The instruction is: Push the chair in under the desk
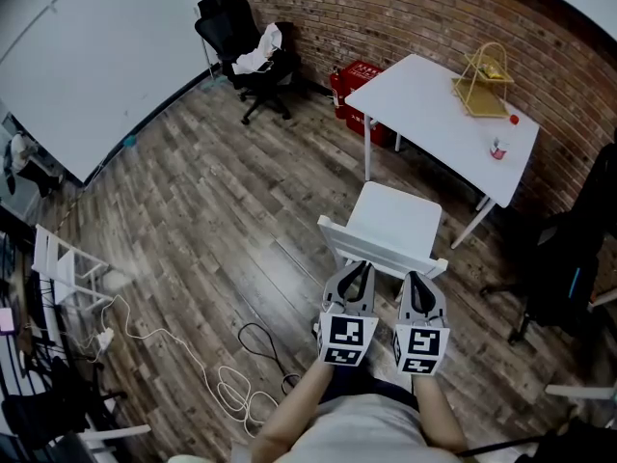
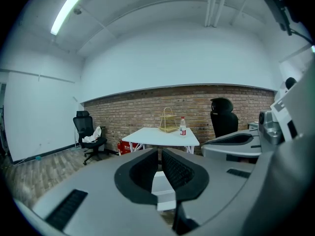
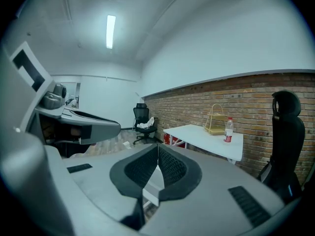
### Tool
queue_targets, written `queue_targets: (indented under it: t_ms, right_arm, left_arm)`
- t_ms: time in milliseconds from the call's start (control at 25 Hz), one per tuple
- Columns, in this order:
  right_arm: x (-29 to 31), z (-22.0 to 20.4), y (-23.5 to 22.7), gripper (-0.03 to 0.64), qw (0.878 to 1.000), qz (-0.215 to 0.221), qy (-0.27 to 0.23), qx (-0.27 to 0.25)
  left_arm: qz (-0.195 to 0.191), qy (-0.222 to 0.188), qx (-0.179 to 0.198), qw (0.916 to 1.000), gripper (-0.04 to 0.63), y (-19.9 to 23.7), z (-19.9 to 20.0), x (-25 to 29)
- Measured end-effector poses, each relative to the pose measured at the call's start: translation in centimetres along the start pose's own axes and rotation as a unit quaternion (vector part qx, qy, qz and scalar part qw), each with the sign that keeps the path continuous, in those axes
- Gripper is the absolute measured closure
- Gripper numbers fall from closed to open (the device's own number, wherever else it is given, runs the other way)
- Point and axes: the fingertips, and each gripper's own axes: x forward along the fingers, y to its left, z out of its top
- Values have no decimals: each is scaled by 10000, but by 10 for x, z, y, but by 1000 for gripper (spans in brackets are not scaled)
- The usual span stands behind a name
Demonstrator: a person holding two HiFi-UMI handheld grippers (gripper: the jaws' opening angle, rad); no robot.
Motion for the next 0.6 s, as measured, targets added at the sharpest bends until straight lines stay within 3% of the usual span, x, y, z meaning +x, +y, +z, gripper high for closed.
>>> queue_targets:
  t_ms: [360,600]
  right_arm:
    - [58,18,-4,600,9998,-80,24,155]
    - [88,24,-4,600,9999,-57,55,131]
  left_arm:
    - [-182,-30,-3,9998,560,33,13,45]
    - [-494,176,52,9986,560,51,10,78]
